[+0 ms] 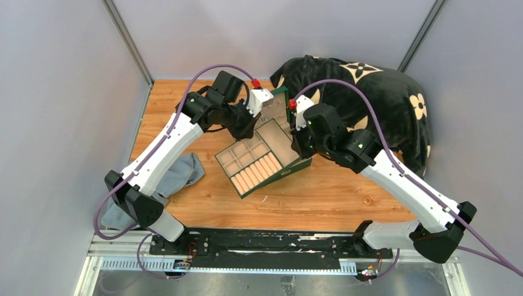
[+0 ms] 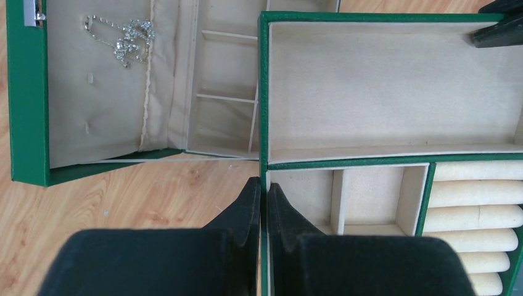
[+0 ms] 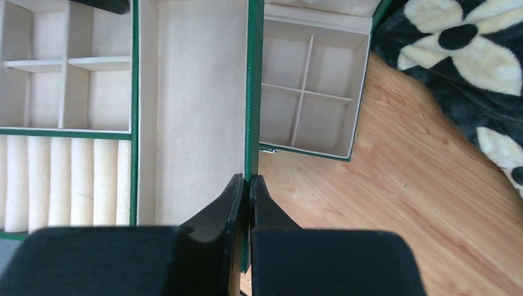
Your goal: Organize the mixed jewelry
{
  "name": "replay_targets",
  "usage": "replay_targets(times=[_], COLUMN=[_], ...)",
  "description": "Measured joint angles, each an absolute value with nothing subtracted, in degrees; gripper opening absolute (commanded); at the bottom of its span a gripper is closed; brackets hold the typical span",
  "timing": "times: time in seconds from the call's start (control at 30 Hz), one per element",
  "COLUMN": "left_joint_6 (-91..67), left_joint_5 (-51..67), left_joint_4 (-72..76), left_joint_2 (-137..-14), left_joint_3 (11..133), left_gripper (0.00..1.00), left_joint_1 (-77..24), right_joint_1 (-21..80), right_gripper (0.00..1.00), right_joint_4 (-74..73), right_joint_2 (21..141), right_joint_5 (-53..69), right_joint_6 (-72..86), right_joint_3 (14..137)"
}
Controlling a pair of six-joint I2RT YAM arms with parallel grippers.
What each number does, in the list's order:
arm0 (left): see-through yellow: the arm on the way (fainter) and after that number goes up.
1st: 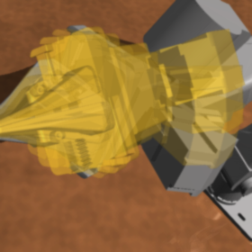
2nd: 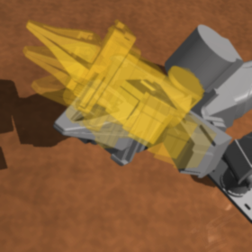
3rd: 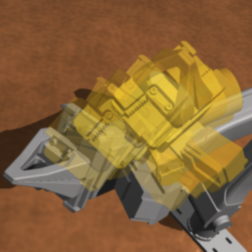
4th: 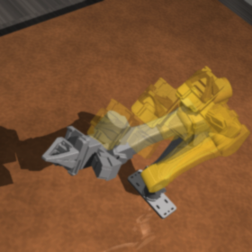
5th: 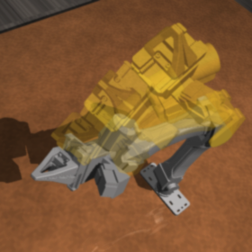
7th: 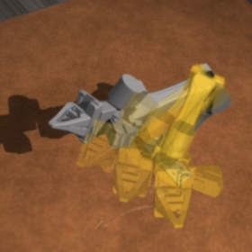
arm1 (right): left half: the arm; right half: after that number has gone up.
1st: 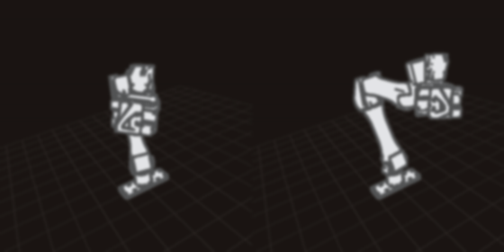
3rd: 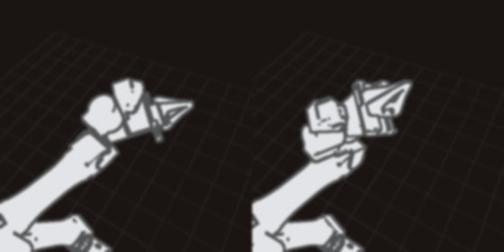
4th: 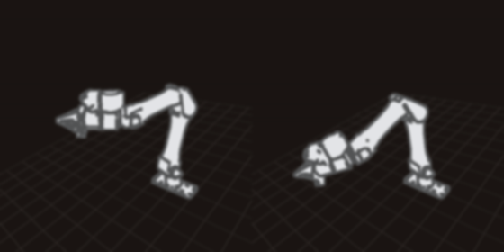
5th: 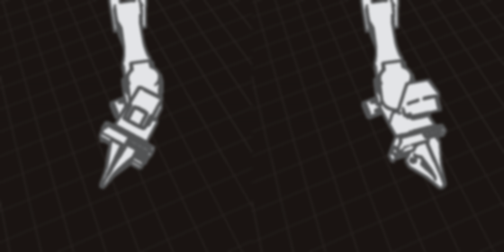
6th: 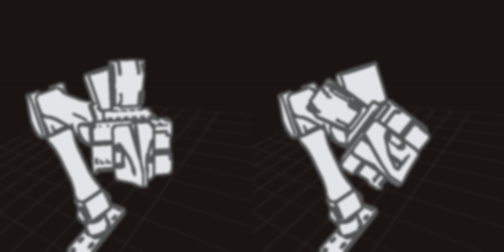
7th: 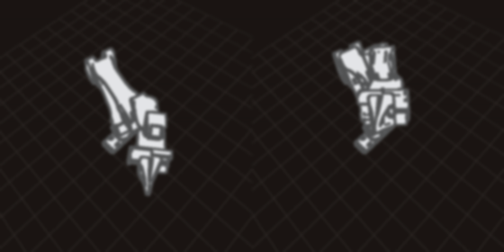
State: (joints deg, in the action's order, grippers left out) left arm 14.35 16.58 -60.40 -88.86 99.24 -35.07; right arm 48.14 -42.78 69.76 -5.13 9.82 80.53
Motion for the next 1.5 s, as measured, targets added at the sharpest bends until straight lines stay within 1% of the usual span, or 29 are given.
replay_targets(times=[0.13,0.17,0.23,0.3,0.37,0.4,0.5,0.8,0.87,0.93,1.0,1.03,1.1,1.23,1.33,1.5], left_joint_6=[13.4,13.2,12.8,12.4,11.3,11.3,10.7,8.0,5.9,2.9,-0.8,-2.8,-5.7,-14.7,-20.4,-25.5], left_joint_5=[16.6,16.6,16.6,16.7,16.6,16.4,15.7,13.4,11.5,9.8,8.4,7.5,5.8,1.1,-0.6,-3.7], left_joint_4=[-60.7,-60.7,-60.7,-60.6,-60.6,-60.5,-60.6,-59.3,-57.1,-52.9,-48.4,-46.0,-42.7,-36.4,-36.4,-40.2], left_joint_2=[-88.2,-88.2,-88.1,-88.1,-87.7,-87.5,-87.0,-83.2,-80.4,-76.3,-71.4,-69.0,-65.9,-61.0,-60.9,-63.9], left_joint_3=[98.9,98.9,98.9,98.9,99.0,99.0,99.9,105.0,103.4,99.3,93.6,90.4,85.9,76.7,74.7,74.9], left_gripper=[0.00,0.07,0.25,0.56,0.70,0.73,0.77,0.80,0.80,0.80,0.88,0.93,0.96,0.96,0.96,0.96], left_joint_1=[-35.1,-35.1,-35.1,-35.1,-35.1,-35.1,-35.1,-35.1,-35.0,-34.5,-32.9,-31.4,-28.8,-21.1,-16.3,-13.5], right_joint_1=[48.2,48.2,48.2,48.2,48.2,47.9,46.1,34.6,33.9,33.4,32.8,32.4,31.8,31.7,31.7,31.3], right_gripper=[0.00,0.00,0.00,0.00,0.00,0.00,0.00,0.00,0.00,0.00,0.00,0.00,0.00,0.00,0.00,0.00], right_joint_4=[-42.4,-42.3,-41.8,-41.4,-41.6,-41.9,-42.2,-40.4,-38.9,-36.8,-33.5,-31.9,-29.8,-25.9,-23.9,-21.1], right_joint_2=[69.7,69.6,69.2,68.6,67.6,67.2,66.4,65.1,65.5,66.1,66.8,67.2,68.2,71.4,73.1,75.6], right_joint_5=[-5.3,-5.4,-5.8,-6.7,-7.9,-8.4,-9.1,-9.1,-9.1,-8.8,-7.9,-7.6,-6.9,-5.7,-5.2,-4.9], right_joint_6=[9.8,9.8,9.8,10.1,10.3,10.4,10.5,9.7,8.9,8.1,7.3,6.8,5.9,3.2,1.7,-0.7], right_joint_3=[79.7,79.6,79.0,78.1,76.6,75.9,74.4,68.0,66.8,65.9,64.5,63.9,63.1,63.1,63.0,63.0])
